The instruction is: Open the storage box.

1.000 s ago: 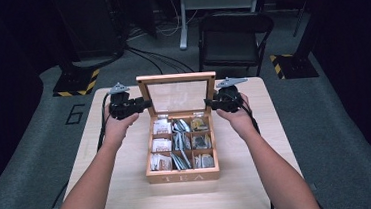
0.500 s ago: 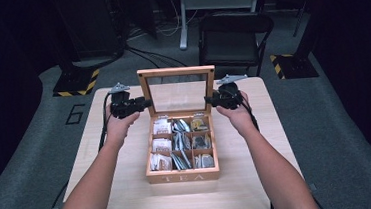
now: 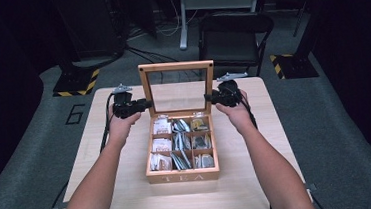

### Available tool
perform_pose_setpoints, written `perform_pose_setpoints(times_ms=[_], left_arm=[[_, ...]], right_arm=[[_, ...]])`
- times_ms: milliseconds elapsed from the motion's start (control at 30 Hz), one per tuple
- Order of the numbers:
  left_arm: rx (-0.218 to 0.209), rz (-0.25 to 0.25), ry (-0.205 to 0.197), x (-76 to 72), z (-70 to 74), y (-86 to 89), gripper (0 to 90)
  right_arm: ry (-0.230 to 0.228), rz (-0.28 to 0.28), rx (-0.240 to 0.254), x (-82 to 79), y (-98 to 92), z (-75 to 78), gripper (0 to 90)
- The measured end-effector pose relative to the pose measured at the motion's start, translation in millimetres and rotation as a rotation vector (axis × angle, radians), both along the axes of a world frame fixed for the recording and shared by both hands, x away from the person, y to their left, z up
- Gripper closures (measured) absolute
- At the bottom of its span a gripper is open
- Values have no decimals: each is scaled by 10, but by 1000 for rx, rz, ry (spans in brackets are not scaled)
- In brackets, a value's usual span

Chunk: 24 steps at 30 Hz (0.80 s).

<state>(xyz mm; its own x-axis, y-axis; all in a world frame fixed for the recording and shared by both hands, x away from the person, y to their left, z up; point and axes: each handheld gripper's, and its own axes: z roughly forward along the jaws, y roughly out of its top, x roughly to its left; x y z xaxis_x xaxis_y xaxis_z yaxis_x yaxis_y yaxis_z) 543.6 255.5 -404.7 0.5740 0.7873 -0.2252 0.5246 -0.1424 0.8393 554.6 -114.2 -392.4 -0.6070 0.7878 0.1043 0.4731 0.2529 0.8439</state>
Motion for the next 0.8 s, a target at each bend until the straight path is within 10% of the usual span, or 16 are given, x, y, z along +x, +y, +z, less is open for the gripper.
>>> perform_pose_setpoints(times_ms=[800], left_arm=[[25,7,32,-32,-31,-11,616]], right_arm=[[47,-34,17,156,15,-13,658]])
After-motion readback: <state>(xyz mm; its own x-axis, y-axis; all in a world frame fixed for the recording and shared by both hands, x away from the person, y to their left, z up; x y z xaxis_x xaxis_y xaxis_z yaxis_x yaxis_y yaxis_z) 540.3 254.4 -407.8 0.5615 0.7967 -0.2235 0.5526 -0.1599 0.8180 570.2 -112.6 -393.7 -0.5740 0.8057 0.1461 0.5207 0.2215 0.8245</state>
